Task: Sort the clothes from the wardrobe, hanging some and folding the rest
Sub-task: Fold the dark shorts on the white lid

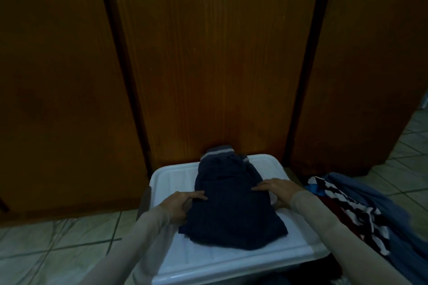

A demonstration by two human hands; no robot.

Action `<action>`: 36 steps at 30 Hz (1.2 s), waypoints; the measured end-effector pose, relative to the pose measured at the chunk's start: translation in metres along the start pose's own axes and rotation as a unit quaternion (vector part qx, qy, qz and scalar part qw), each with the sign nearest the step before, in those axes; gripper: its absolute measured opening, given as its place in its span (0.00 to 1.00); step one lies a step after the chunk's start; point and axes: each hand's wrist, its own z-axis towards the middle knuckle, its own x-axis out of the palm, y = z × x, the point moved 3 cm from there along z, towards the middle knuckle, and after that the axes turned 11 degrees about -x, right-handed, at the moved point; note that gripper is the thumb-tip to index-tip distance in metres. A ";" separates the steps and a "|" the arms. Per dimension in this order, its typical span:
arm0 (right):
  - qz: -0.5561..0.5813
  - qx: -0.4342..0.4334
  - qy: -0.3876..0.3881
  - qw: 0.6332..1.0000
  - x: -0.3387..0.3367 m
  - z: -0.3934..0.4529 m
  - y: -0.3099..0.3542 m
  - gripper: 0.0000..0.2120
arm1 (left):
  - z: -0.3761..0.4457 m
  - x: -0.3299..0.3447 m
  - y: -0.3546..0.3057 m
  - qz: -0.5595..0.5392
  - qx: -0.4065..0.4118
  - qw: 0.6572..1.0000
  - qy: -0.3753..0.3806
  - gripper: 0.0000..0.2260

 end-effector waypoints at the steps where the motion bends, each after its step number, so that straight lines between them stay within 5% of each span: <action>1: 0.024 0.008 -0.007 1.000 0.002 -0.002 0.000 0.32 | -0.003 -0.002 0.001 -0.060 -0.031 0.998 0.004 0.23; 6: 0.127 0.081 -0.041 0.988 0.012 -0.002 -0.006 0.19 | -0.001 0.005 0.001 -0.078 -0.059 0.995 0.033 0.17; 9: 0.213 0.182 -0.074 0.957 0.022 0.002 -0.015 0.13 | -0.001 0.011 -0.004 -0.128 -0.058 0.989 -0.047 0.13; 11: 0.325 0.166 -0.158 0.918 0.019 -0.003 -0.006 0.13 | -0.006 0.010 -0.014 -0.238 -0.066 0.968 -0.047 0.17; 14: 0.430 0.166 -0.188 0.868 0.016 -0.007 0.009 0.19 | 0.003 0.006 -0.022 -0.329 -0.095 0.938 -0.043 0.36; 17: 0.411 0.193 -0.178 0.873 0.020 -0.003 0.013 0.22 | 0.014 0.006 -0.023 -0.176 -0.137 0.965 -0.136 0.30; 21: 0.410 0.231 -0.187 0.862 0.028 -0.006 0.010 0.15 | 0.016 0.008 -0.040 -0.056 -0.142 0.977 -0.152 0.31; 24: 0.462 0.264 -0.195 0.824 0.023 -0.006 0.009 0.26 | 0.016 0.007 -0.042 -0.008 -0.134 0.971 -0.197 0.26; 30: 0.214 0.304 -0.090 0.924 0.014 -0.004 0.009 0.26 | 0.021 0.005 -0.044 0.039 -0.171 0.956 -0.235 0.26; 36: 0.196 0.337 -0.202 0.899 -0.005 0.001 0.015 0.22 | 0.023 0.000 -0.048 0.028 -0.222 0.941 -0.252 0.25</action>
